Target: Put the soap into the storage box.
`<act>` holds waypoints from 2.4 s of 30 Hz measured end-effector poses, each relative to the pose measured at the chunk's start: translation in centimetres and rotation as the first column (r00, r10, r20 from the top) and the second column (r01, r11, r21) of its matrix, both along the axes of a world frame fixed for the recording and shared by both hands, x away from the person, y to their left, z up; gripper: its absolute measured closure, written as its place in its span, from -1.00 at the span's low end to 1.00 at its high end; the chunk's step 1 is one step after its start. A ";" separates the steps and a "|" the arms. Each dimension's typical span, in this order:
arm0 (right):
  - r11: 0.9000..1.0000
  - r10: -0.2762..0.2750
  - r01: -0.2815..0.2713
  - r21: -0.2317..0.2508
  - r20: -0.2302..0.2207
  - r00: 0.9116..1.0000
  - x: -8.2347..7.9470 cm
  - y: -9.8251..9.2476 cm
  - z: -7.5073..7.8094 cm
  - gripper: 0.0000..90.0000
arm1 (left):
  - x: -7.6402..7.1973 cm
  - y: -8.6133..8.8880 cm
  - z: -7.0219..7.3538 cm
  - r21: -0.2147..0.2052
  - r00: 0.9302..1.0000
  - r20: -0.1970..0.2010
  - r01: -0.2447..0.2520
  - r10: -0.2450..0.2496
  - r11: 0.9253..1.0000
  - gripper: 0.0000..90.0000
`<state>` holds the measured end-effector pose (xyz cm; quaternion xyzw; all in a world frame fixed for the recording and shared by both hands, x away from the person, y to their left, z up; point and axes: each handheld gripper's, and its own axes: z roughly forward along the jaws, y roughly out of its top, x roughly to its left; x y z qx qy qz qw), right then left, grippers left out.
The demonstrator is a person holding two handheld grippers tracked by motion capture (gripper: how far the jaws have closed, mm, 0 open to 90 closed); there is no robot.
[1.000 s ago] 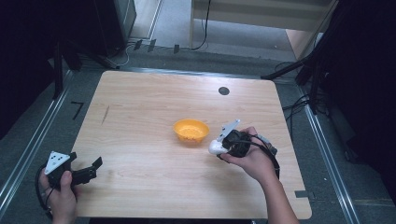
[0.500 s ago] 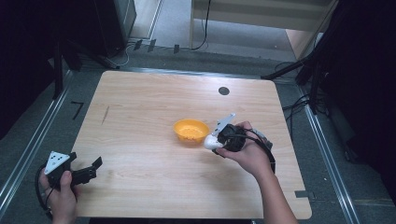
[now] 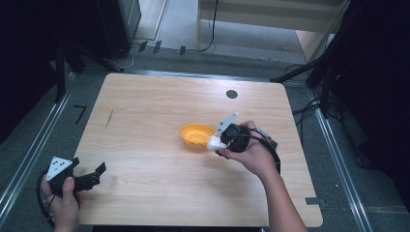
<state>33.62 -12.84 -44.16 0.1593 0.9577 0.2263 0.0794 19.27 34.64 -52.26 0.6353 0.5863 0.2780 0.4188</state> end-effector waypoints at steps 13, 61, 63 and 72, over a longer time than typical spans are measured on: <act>1.000 0.019 -0.020 0.005 0.021 1.000 1.0 1.3 0.7 0.12 | 0.0 0.0 0.0 0.002 1.000 -0.007 0.002 -0.002 1.000 -1.00; 0.990 0.123 -0.117 -0.075 0.069 0.990 5.3 6.8 -0.5 0.12 | 0.1 0.0 0.0 0.000 1.000 -0.008 0.000 0.000 1.000 -1.00; 0.990 0.127 -0.121 -0.079 0.068 0.990 5.4 7.1 -0.7 0.12 | 0.1 0.0 0.0 -0.003 1.000 -0.007 -0.003 0.003 1.000 -1.00; 0.989 0.123 -0.117 -0.085 0.070 0.990 5.8 7.7 -1.1 0.12 | 0.1 0.1 0.0 -0.010 1.000 -0.007 -0.003 0.003 1.000 -1.00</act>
